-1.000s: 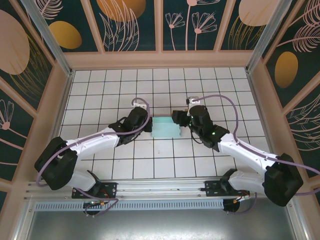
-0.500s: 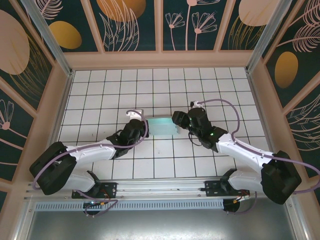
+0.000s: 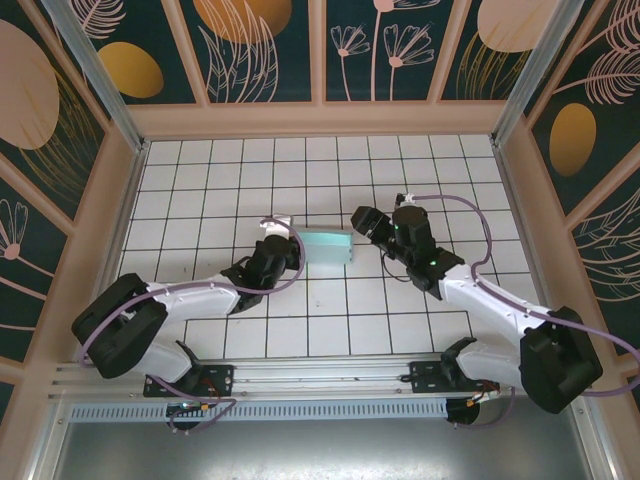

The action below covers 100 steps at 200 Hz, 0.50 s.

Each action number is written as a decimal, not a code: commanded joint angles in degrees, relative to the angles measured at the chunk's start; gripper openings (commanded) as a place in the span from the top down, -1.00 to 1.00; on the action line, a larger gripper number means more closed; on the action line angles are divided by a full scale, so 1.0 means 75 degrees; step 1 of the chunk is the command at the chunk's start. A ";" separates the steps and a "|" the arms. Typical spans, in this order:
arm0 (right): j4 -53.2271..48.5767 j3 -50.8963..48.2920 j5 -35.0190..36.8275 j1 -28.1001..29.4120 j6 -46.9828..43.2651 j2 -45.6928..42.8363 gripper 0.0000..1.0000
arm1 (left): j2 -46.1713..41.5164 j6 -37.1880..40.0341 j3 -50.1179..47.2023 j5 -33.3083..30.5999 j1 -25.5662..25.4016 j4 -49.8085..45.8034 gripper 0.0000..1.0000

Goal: Fold the paper box

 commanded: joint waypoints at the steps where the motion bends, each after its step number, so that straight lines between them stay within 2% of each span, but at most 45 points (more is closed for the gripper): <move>1: -0.0144 0.0249 -0.0194 -0.0014 0.0287 0.0275 -0.39 | 0.0257 0.0093 0.0099 0.0131 -0.0011 0.0124 1.00; 46: -0.0209 0.0256 -0.0349 -0.0028 0.0473 0.0885 -0.36 | 0.0298 0.0101 0.0139 0.0260 -0.0012 0.0079 0.99; 59: -0.0091 0.0179 -0.0440 -0.0060 0.0528 0.1015 -0.24 | 0.0303 0.0110 0.0154 0.0333 -0.0014 0.0059 0.94; 77: 0.0068 0.0041 -0.0566 -0.0144 0.0625 0.1135 0.02 | 0.0279 0.0097 0.0262 0.0443 -0.0011 -0.0139 0.88; 100: 0.0131 -0.0051 -0.0567 -0.0200 0.0678 0.1200 0.15 | 0.0171 0.0067 0.0248 0.0580 -0.0019 -0.0178 0.71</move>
